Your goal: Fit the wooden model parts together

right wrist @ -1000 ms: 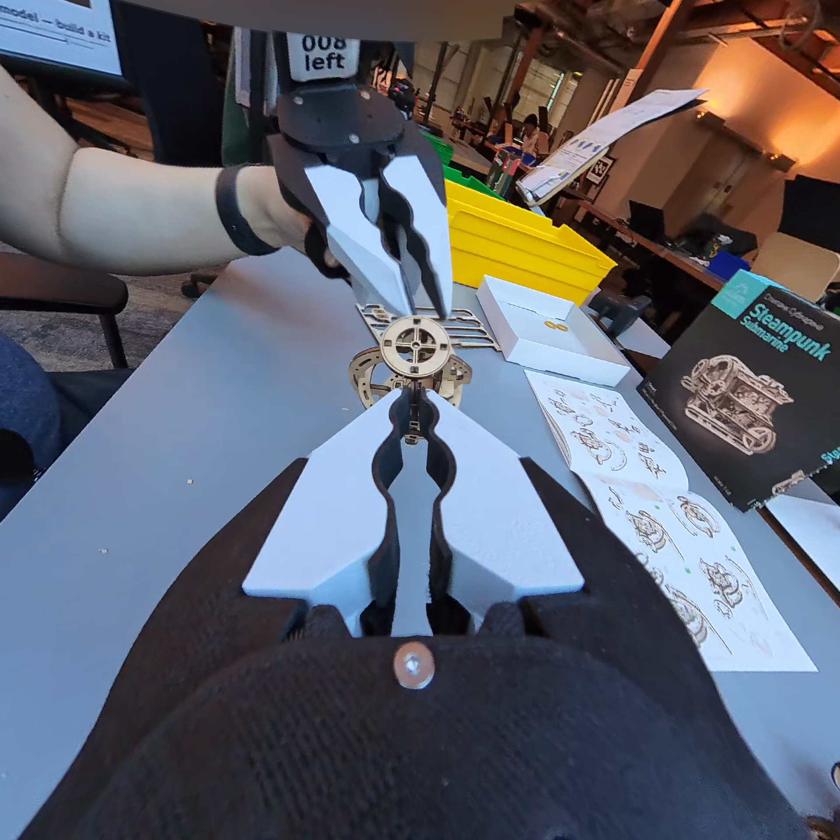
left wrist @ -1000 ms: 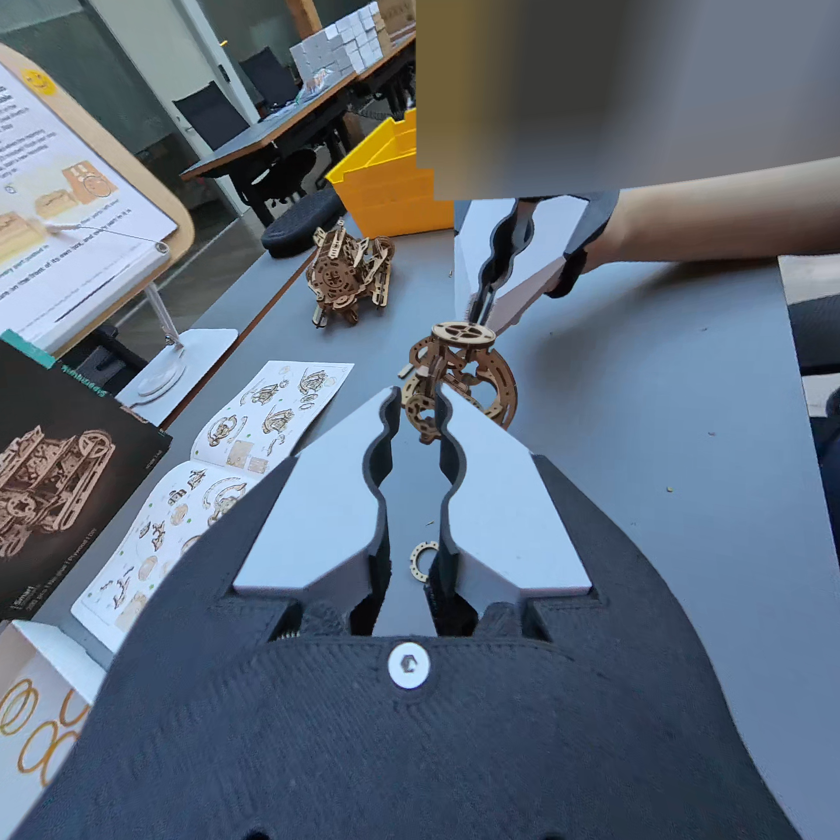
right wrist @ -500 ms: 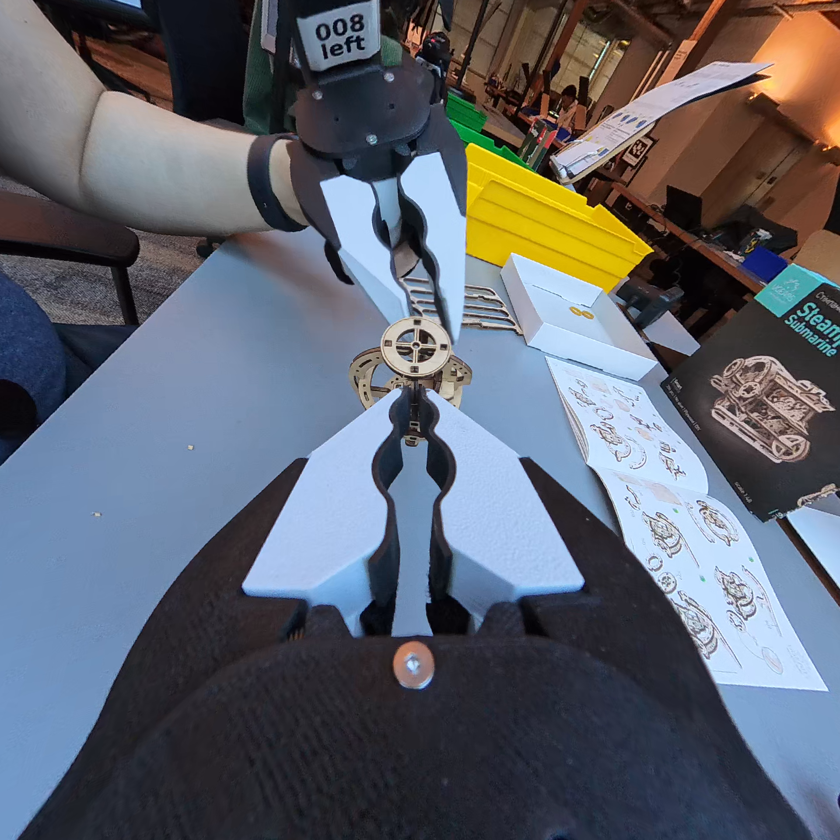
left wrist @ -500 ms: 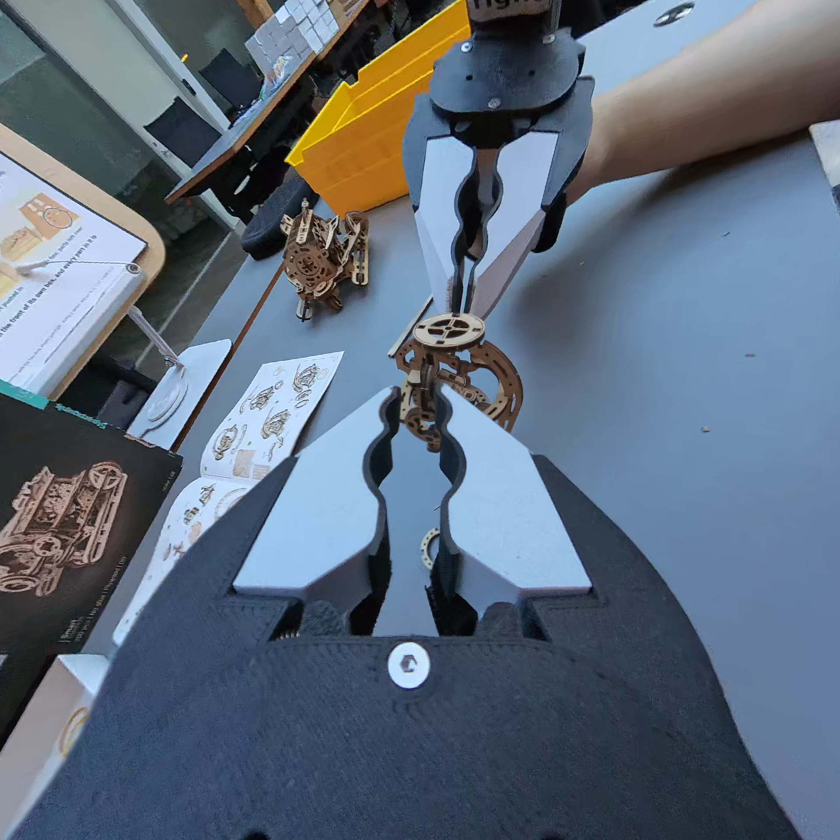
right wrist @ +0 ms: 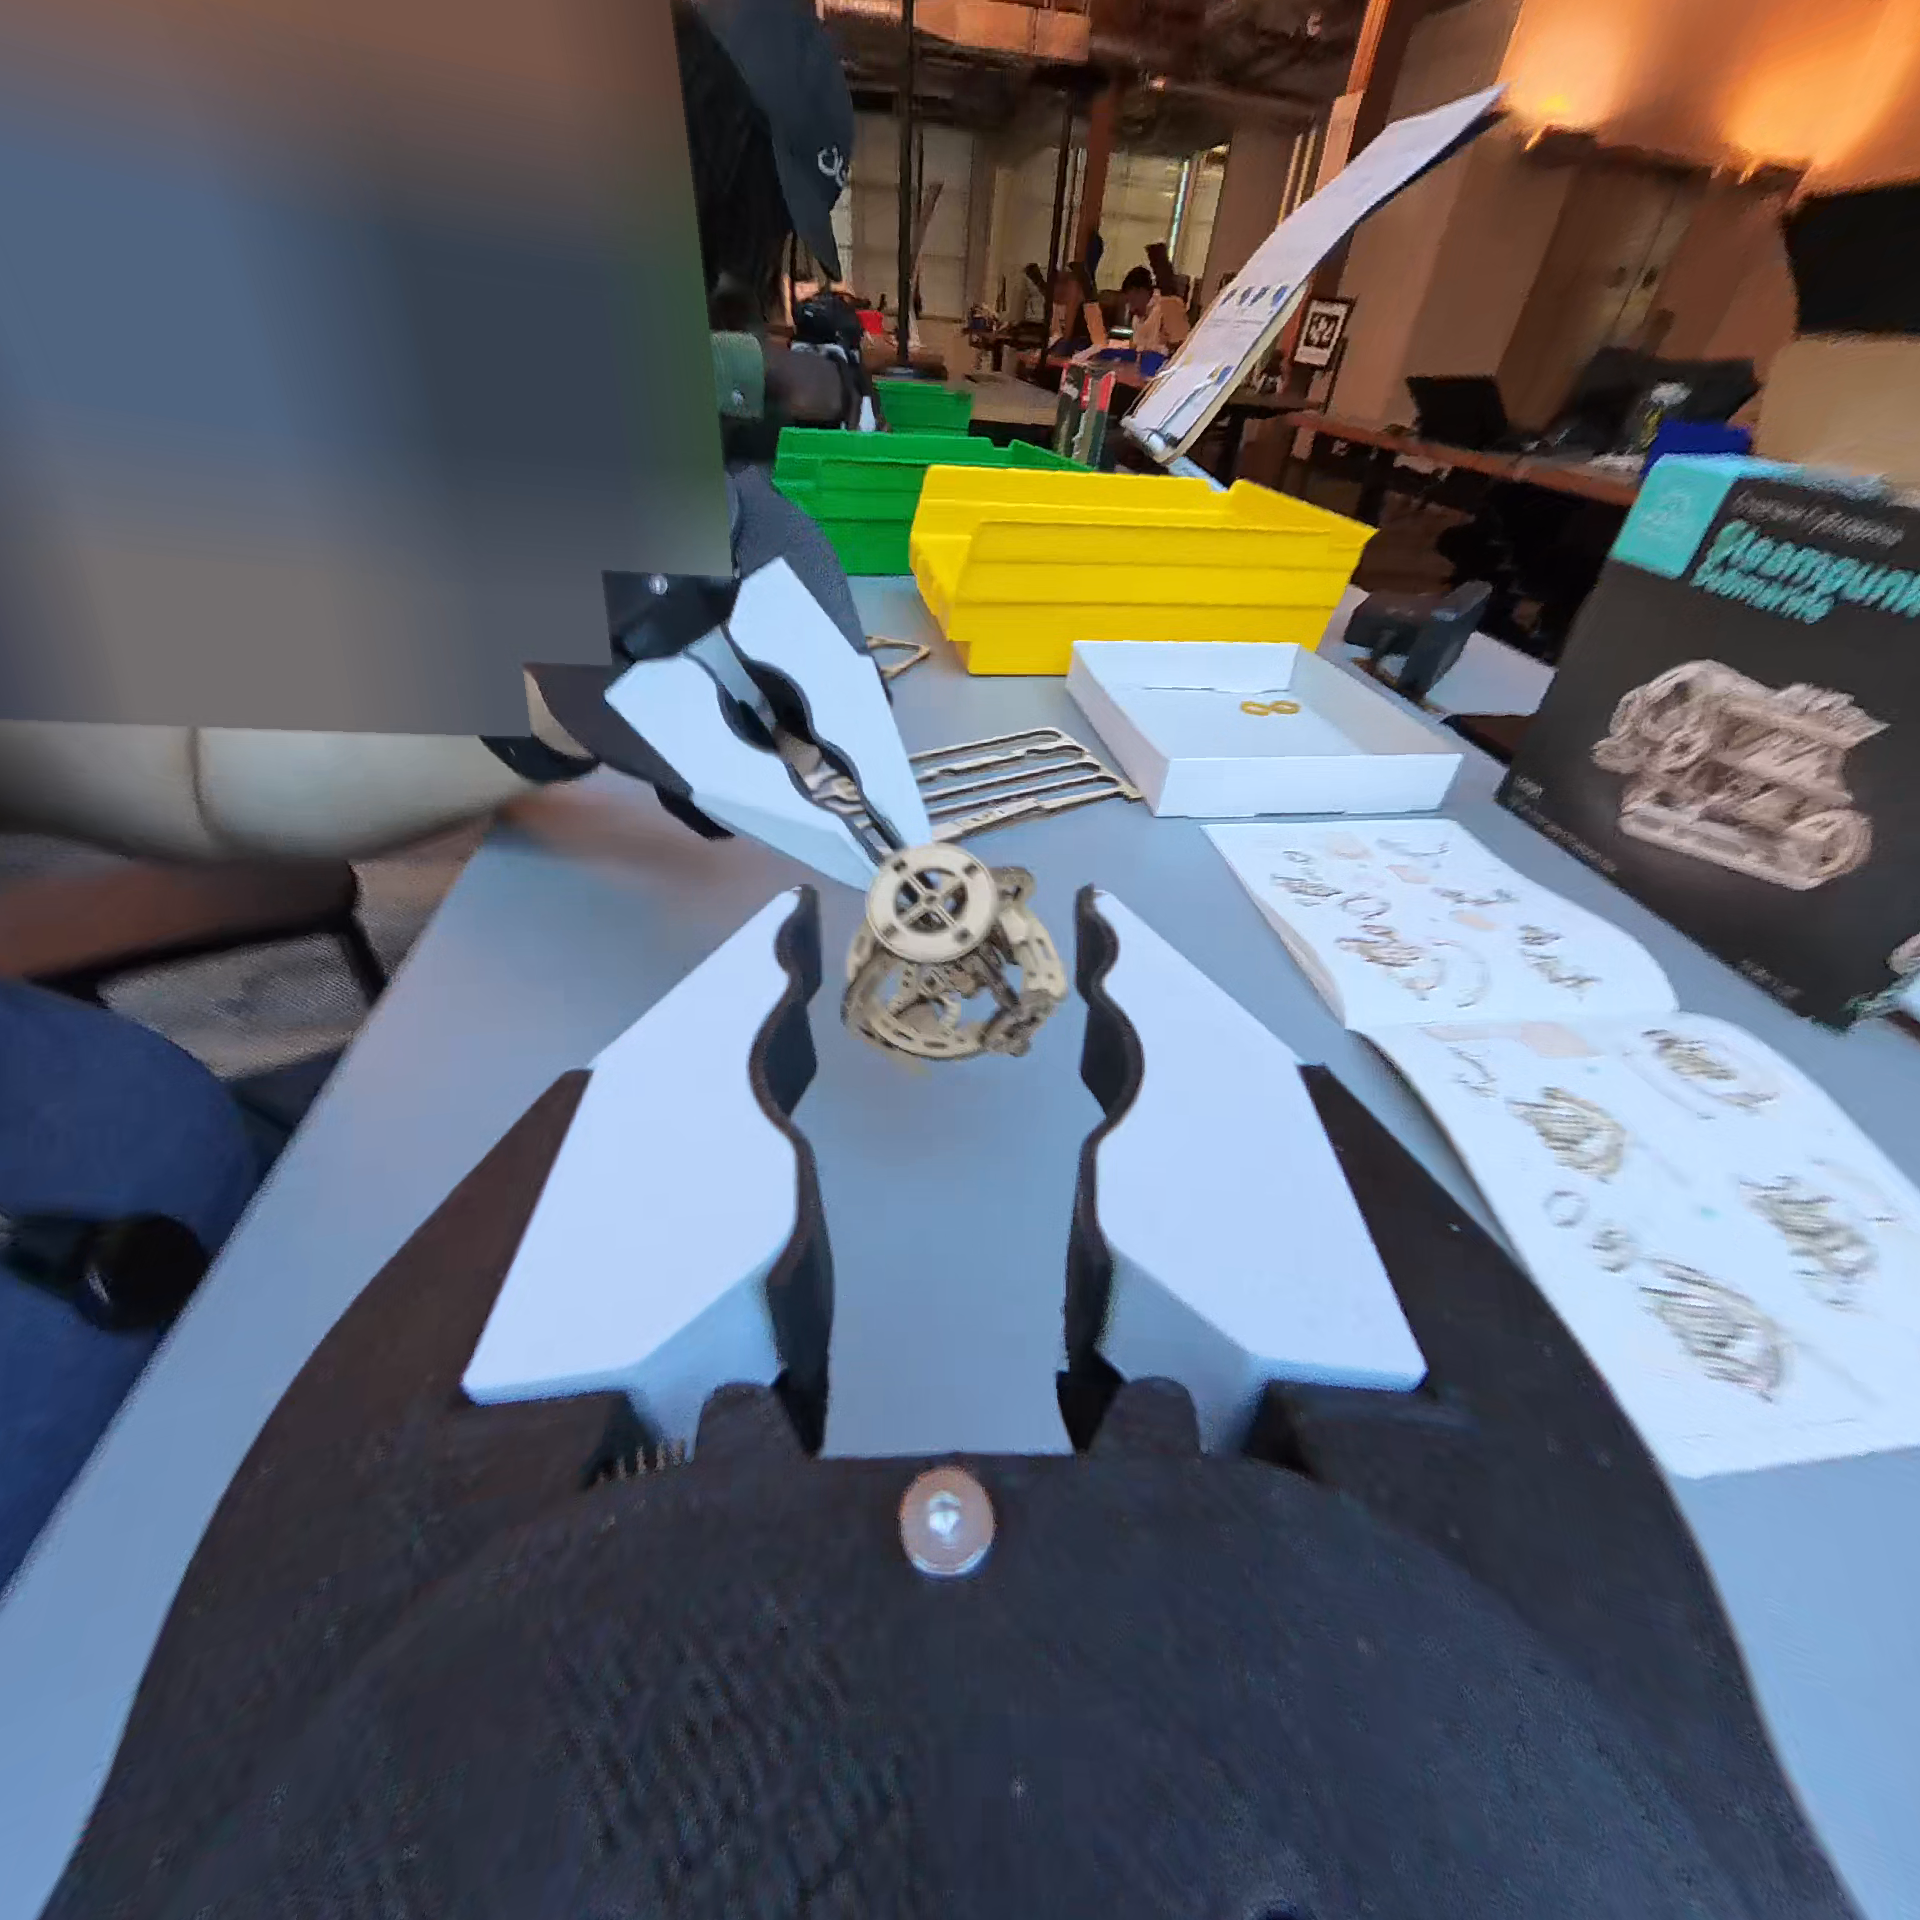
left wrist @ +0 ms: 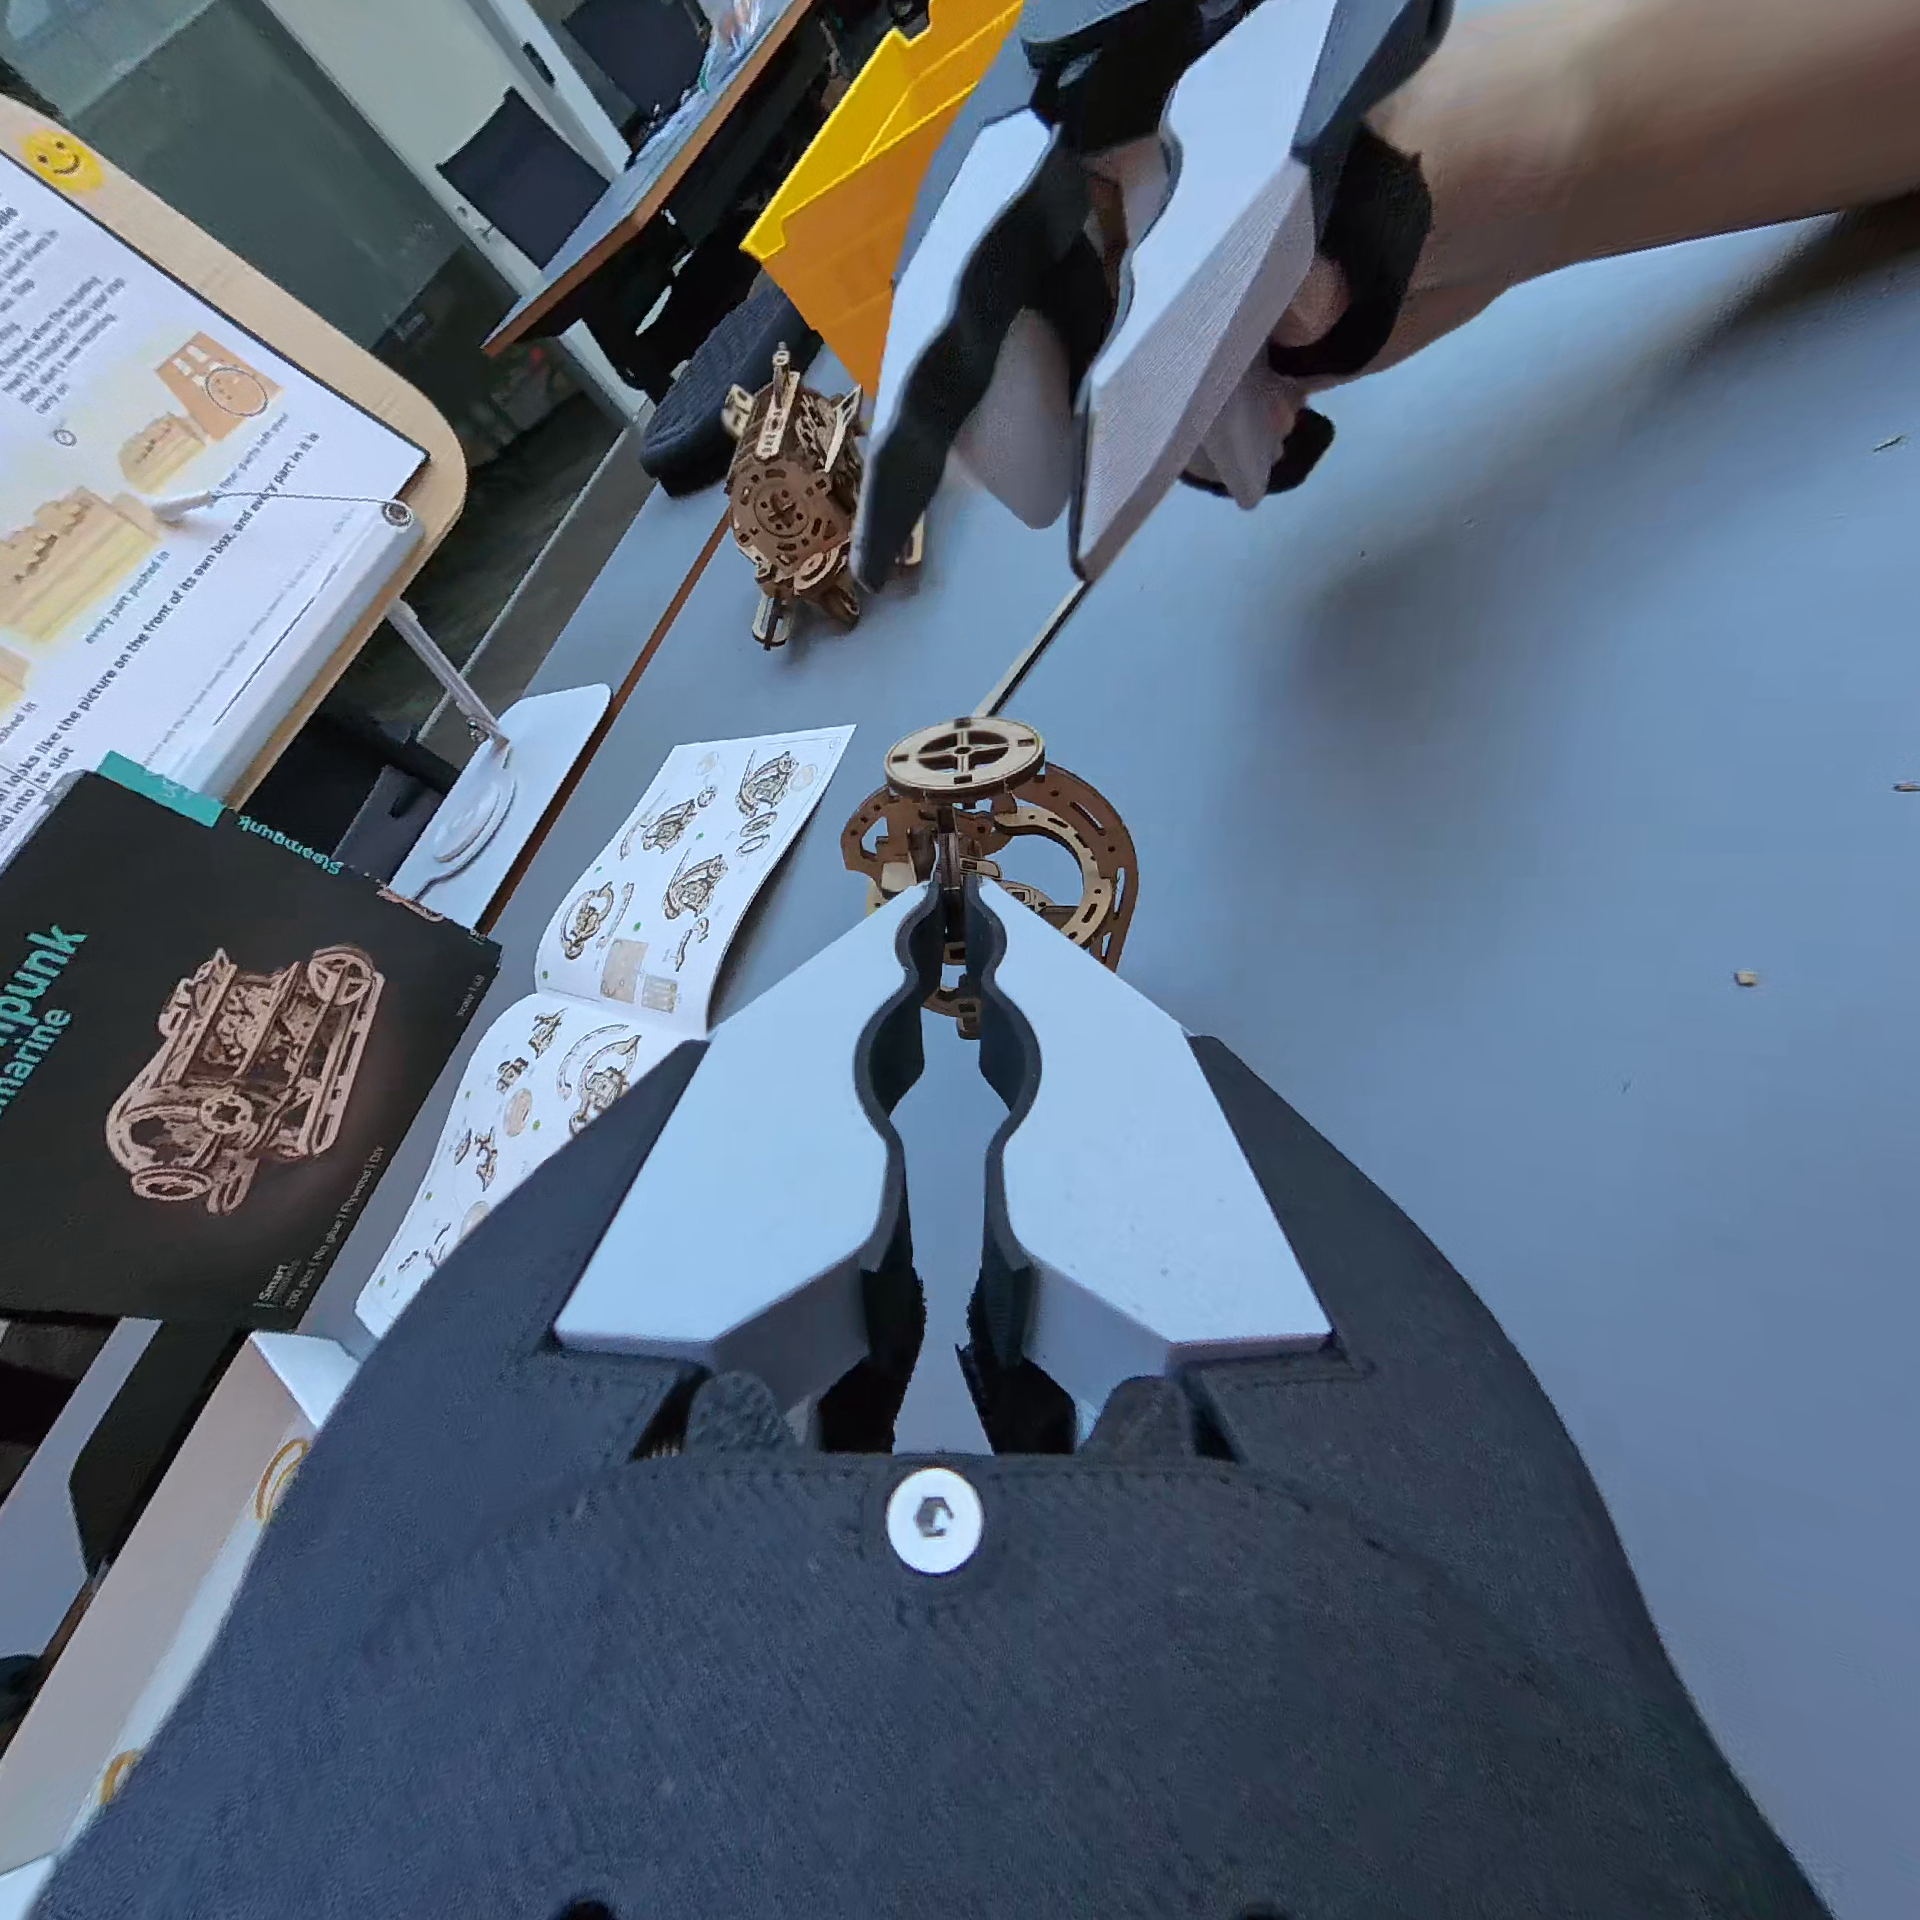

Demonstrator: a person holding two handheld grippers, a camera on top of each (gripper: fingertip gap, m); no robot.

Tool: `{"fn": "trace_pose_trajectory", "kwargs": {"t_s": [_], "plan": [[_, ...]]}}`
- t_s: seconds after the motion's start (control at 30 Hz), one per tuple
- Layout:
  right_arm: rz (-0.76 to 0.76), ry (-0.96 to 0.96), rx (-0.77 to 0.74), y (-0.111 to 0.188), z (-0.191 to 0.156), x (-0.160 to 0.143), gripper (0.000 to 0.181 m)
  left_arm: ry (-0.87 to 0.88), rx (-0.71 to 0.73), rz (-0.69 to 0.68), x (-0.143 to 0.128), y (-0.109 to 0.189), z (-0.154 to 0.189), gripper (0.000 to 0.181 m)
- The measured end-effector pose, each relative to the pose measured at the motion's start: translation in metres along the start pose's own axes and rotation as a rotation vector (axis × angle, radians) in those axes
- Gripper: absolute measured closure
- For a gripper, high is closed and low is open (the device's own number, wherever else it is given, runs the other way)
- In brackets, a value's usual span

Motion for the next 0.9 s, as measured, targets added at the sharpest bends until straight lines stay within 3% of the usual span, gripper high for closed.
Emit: {"fn": "trace_pose_trajectory", "kwargs": {"t_s": [0.07,0.2,0.5,0.63,0.9], "plan": [[-0.054,-0.057,-0.020,-0.011,-0.001,-0.004,0.139,0.003,0.007,-0.017,0.000,-0.002,0.002,0.181],[-0.115,0.055,-0.074,-0.020,-0.005,-0.010,0.137,0.027,0.013,-0.014,0.005,-0.004,0.002,0.181],[-0.079,0.055,-0.077,-0.015,-0.007,-0.003,0.153,0.034,0.032,-0.012,0.012,-0.005,0.002,0.181],[-0.102,0.043,-0.074,-0.016,-0.006,-0.005,0.148,0.024,0.033,-0.019,0.014,-0.007,0.002,0.181],[-0.114,0.056,-0.074,-0.015,-0.007,-0.005,0.154,0.010,0.035,-0.026,0.015,-0.008,0.003,0.181]]}}
Point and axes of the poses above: each gripper's, where its closed fingertips meet, y back along the fingers, x out of its top, z = x × y across the jaws, the point moved 6 cm from there along y, back along the fingers, and after that the axes turned 7 degrees about -x, right-handed, at the moved point
